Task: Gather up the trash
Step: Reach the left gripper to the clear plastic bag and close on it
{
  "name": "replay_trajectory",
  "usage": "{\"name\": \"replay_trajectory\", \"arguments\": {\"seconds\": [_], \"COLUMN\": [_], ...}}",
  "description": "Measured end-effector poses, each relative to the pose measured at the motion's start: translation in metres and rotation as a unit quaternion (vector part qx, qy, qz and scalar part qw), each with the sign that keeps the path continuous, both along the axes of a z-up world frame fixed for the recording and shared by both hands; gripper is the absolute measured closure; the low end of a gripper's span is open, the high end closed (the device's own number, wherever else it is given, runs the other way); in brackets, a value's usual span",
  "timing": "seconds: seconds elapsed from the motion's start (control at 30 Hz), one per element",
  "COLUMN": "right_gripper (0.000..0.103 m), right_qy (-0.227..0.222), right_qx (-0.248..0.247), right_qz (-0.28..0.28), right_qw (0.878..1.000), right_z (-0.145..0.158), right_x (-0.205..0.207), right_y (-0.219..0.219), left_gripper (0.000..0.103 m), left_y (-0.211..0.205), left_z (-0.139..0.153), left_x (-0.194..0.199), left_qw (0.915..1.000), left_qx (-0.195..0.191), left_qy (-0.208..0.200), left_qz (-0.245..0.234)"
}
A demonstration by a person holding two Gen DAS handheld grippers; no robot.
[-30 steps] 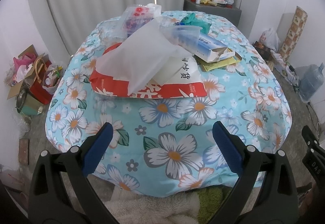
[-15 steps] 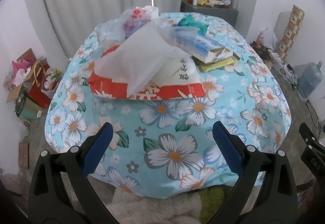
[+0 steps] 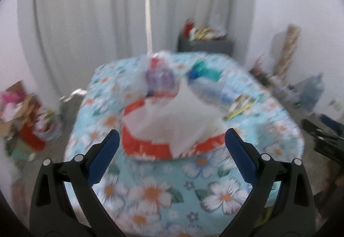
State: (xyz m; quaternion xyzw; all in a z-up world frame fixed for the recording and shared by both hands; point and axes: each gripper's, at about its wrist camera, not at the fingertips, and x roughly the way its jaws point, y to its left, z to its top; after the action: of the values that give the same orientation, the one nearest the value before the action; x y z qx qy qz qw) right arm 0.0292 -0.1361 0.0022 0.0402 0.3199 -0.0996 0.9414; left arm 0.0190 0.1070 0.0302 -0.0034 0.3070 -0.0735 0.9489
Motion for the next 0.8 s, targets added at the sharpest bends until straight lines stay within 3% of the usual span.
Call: {"name": "replay_trajectory", "arguments": {"seconds": [0.13, 0.23, 0.3, 0.43, 0.53, 0.63, 0.7, 0.8], "right_gripper": [0.006, 0.008, 0.02, 0.035, 0.048, 0.057, 0.063, 0.07], "right_qy": [-0.015, -0.009, -0.003, 0.034, 0.085, 0.117, 0.141, 0.171], "right_qx": [0.035, 0.093, 0.124, 0.194, 0.238, 0.24, 0.228, 0.217], "right_qz": [0.04, 0.084, 0.107, 0.147, 0.165, 0.175, 0.187, 0.201], "right_qw": [0.998, 0.992, 0.987, 0.969, 0.953, 0.948, 0.945, 0.94], "right_z": [0.014, 0.022, 0.026, 0.024, 0.01, -0.001, -0.01, -0.02], "right_x": [0.021, 0.052, 0.07, 0.118, 0.163, 0.187, 0.201, 0.208], "right_y": [0.007, 0.011, 0.013, 0.021, 0.029, 0.037, 0.049, 0.061], "left_gripper": [0.009, 0.009, 0.009, 0.009, 0.009, 0.011, 0.024, 0.033], "left_y": [0.021, 0.033, 0.037, 0.04, 0.044, 0.051, 0.058, 0.07], "left_z": [-0.001, -0.005, -0.008, -0.01, -0.015, -0.015, -0.012, -0.006], "left_x": [0.01, 0.02, 0.022, 0.028, 0.034, 0.039, 0.049, 0.074], "left_qw": [0.9979, 0.9955, 0.9943, 0.9928, 0.9929, 0.9915, 0.99, 0.9886], "left_qx": [-0.064, -0.094, -0.106, -0.117, -0.117, -0.128, -0.139, -0.149], "left_qy": [0.003, 0.01, 0.002, -0.009, -0.009, -0.014, -0.015, -0.008], "left_qz": [-0.004, 0.003, -0.006, -0.022, -0.019, -0.016, -0.016, -0.017]}}
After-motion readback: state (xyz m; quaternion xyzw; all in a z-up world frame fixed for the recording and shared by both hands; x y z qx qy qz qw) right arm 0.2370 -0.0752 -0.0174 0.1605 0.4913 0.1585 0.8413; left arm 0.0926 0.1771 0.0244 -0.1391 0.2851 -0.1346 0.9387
